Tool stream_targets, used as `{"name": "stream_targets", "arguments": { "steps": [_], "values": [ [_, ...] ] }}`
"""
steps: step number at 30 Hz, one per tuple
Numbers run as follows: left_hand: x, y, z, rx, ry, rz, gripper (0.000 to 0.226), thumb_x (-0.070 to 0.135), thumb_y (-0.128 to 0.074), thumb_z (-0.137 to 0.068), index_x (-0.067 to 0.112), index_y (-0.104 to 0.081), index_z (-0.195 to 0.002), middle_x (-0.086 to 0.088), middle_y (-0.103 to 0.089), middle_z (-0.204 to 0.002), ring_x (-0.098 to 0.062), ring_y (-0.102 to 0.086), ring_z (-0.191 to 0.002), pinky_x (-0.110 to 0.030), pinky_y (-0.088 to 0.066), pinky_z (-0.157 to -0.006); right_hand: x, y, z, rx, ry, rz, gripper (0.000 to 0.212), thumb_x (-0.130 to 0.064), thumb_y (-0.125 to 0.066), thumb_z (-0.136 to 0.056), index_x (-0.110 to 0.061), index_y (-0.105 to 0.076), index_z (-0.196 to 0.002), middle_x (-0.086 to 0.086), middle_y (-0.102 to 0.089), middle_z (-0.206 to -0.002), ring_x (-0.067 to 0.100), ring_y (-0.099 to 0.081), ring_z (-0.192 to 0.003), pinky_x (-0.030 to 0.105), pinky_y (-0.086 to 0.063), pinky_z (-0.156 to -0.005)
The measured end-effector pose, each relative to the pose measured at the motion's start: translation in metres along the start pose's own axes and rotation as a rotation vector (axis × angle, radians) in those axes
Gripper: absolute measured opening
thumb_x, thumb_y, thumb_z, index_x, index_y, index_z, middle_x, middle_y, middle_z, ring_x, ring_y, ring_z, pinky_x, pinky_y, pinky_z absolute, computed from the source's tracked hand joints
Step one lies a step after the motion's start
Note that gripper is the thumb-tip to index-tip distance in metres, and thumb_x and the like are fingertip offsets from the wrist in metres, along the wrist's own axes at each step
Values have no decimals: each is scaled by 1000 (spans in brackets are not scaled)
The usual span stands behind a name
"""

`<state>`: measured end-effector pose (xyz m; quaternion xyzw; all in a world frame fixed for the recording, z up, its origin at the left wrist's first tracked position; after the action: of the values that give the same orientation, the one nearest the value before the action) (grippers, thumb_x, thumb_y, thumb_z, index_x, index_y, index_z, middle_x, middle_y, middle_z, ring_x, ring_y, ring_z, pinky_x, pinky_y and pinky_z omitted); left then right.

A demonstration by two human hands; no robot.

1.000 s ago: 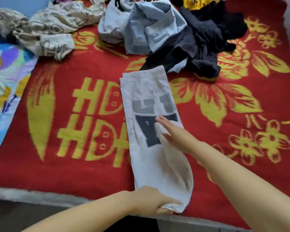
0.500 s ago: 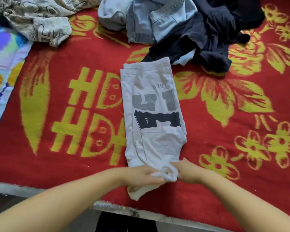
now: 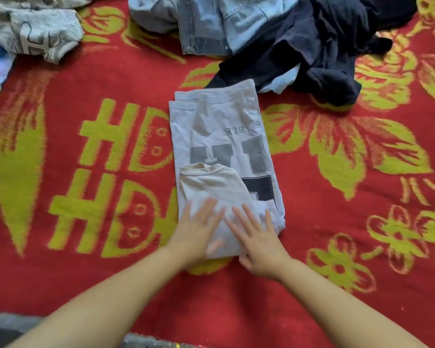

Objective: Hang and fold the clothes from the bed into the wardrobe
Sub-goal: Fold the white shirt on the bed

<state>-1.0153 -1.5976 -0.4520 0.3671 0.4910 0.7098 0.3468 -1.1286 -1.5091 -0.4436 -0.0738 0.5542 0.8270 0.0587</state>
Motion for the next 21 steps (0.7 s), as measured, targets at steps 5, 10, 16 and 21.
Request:
{"name": "stream_targets", "arguments": {
  "steps": [5, 10, 16, 21],
  "values": [
    [15, -60, 37, -276, 81, -30, 92, 34, -76, -47, 4, -56, -131, -20, -47, -141, -32, -47, -130, -57, -43, -98, 24, -35, 7, -216, -30, 198, 107, -24, -84, -31, -24, -56, -134, 6, -50, -142, 37, -50, -127, 73, -41, -84],
    [0, -46, 5, -261, 155, -123, 60, 9, -26, -77, 8, -63, -125, -20, -56, -132, -31, -56, -121, -46, -50, -92, 41, -35, -16, -283, -130, 91, 87, 2, -45, -88, -38, -1, -151, -2, 6, -161, 45, -1, -144, 76, -13, -100],
    [1, -45, 29, -713, 11, 52, 69, -3, -23, -90, 5, 10, -150, -25, 18, -155, -37, 12, -145, -43, -5, -119, 26, -14, -8, -589, -56, -87, 90, 10, -36, -83, -40, -6, -152, -9, 3, -161, 36, -6, -146, 60, -24, -109],
    [8, -10, 67, -1167, 10, 518, 48, -4, -35, -81, 9, -51, -125, -15, -53, -125, -27, -55, -107, -17, -44, -74, -4, 7, 17, -1058, 67, -256, 60, 4, -43, -82, -23, -46, -135, 1, -61, -106, 25, -57, -96, 29, -48, -62]
  ]
}}
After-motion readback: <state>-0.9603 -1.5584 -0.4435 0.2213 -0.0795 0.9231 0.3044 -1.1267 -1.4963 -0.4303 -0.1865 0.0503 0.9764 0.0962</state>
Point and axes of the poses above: each hand's wrist, its own z-axis away from the middle knuckle, its own y-axis out of the back of the hand, x = y × z, the point moved 6 cm from there along -z, towards the middle knuckle
